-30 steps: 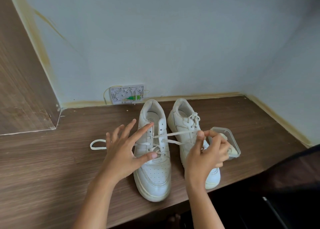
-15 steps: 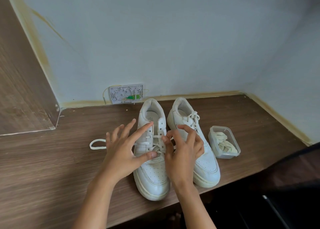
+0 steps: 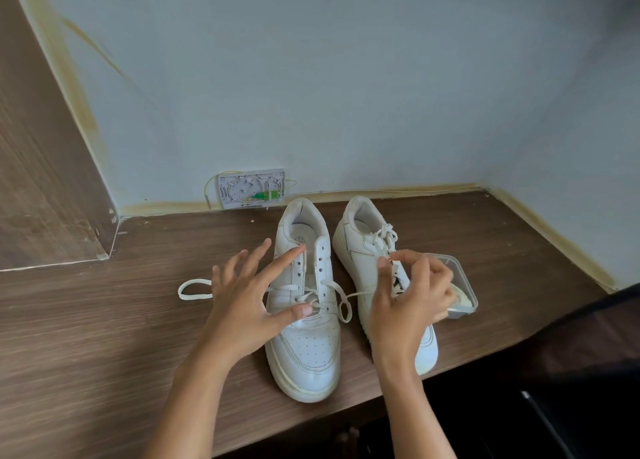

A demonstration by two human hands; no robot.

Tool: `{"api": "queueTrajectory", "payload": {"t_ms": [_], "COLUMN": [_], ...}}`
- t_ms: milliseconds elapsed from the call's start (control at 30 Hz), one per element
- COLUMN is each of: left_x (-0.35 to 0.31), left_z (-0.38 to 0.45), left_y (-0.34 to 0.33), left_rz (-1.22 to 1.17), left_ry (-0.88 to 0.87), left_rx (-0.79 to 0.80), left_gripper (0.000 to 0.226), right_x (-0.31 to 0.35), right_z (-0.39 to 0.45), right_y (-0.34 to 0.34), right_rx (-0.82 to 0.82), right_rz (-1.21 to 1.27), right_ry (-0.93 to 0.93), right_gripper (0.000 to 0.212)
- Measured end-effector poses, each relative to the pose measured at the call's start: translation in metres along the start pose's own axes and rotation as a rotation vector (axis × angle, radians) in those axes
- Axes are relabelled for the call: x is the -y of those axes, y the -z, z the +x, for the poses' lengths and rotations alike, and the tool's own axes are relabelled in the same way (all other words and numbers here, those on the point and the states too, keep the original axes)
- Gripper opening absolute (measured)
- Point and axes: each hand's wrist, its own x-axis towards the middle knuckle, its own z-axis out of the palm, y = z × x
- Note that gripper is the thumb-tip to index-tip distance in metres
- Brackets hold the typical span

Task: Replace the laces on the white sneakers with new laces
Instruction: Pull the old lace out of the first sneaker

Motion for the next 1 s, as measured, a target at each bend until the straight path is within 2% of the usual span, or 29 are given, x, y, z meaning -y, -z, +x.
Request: {"api": "queueTrajectory", "payload": {"t_ms": [133, 200, 267, 467, 600, 733, 867, 1000], "left_x": [-0.001, -0.003, -0.006, -0.005, -0.005, -0.004, -0.004, -0.003], "left_z": [-0.001, -0.001, -0.002, -0.003, -0.002, 0.000, 0.001, 0.001], "left_y": [0.001, 0.000, 0.000, -0.001, -0.002, -0.002, -0.003, -0.001], "left_rz": [-0.024, 0.013, 0.069, 0.137, 0.112, 0.093, 0.073, 0.070], "left_ry": [-0.016, -0.074, -0.139, -0.154, -0.157, -0.151, -0.139, -0.118], "left_rx": [-0.016, -0.032, -0.041, -0.047, -0.057, -0.116, -0.117, -0.094], "left_gripper": [0.083, 0.077, 0.073, 0.071, 0.070, 0.064, 0.066, 0.073], "right_x": [0.010, 0.012, 0.012, 0.012, 0.014, 0.011, 0.011, 0.018], "right_z": [-0.012, -0.020, -0.027, -0.034, -0.037, -0.038, -0.042, -0.040], "right_y": [-0.002, -0.003, -0.005, -0.008, -0.009, -0.008, -0.003, 0.003], "right_rx": [0.328, 0.469, 0.547, 0.530, 0.505, 0.363, 0.383, 0.405], "right_rz": [0.054, -0.047, -0.159, -0.246, -0.168, -0.040, 0.045, 0.063], "right_ry": [0.212, 0.347, 0.397, 0.453, 0.418, 0.213, 0.022, 0.145], "right_gripper": [0.013, 0.013, 0.018, 0.009, 0.017, 0.025, 0.017, 0.020]}}
